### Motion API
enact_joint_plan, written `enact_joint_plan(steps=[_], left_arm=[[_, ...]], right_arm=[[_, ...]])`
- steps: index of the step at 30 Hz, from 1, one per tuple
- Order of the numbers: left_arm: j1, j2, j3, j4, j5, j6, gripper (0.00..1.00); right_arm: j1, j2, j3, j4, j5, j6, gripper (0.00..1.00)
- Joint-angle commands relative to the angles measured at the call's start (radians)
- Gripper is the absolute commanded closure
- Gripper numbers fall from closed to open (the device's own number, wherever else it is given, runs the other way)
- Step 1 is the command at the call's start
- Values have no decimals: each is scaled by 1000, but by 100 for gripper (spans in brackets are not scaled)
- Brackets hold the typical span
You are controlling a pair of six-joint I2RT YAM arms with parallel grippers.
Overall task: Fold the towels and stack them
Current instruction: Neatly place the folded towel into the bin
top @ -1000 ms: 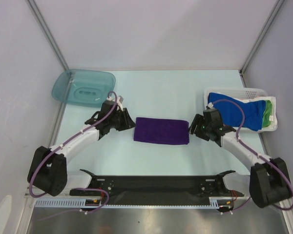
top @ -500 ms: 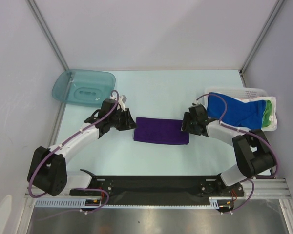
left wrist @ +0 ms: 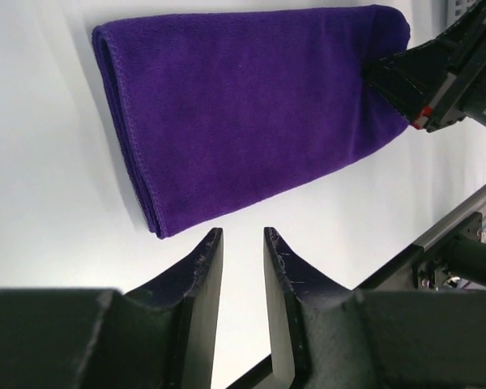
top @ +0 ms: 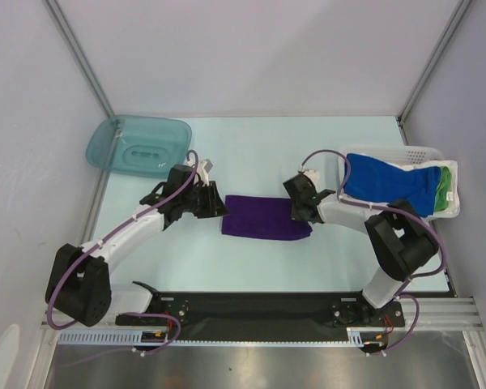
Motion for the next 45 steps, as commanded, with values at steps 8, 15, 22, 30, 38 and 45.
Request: enact_joint_plan(steps=[8, 15, 22, 30, 38, 45], left_arm=[[-6, -63, 1, 6, 85, 44, 71], [-6, -78, -8, 6, 111, 58, 73], [-6, -98, -31, 26, 145, 50, 74], [-6, -106, -36, 32, 154, 50, 74], [-6, -100, -40, 41, 165, 46, 75], [-6, -95, -45, 44, 168, 45, 75]], right_arm=[[134, 81, 315, -511, 490, -8, 100], [151, 121, 535, -731, 750, -53, 100], [64, 101, 654, -739, 825, -203, 100], [-65, 6, 704, -668, 793, -382, 100], [-168, -109, 728, -593, 756, -490, 100], [-278, -203, 727, -536, 705, -553, 100]])
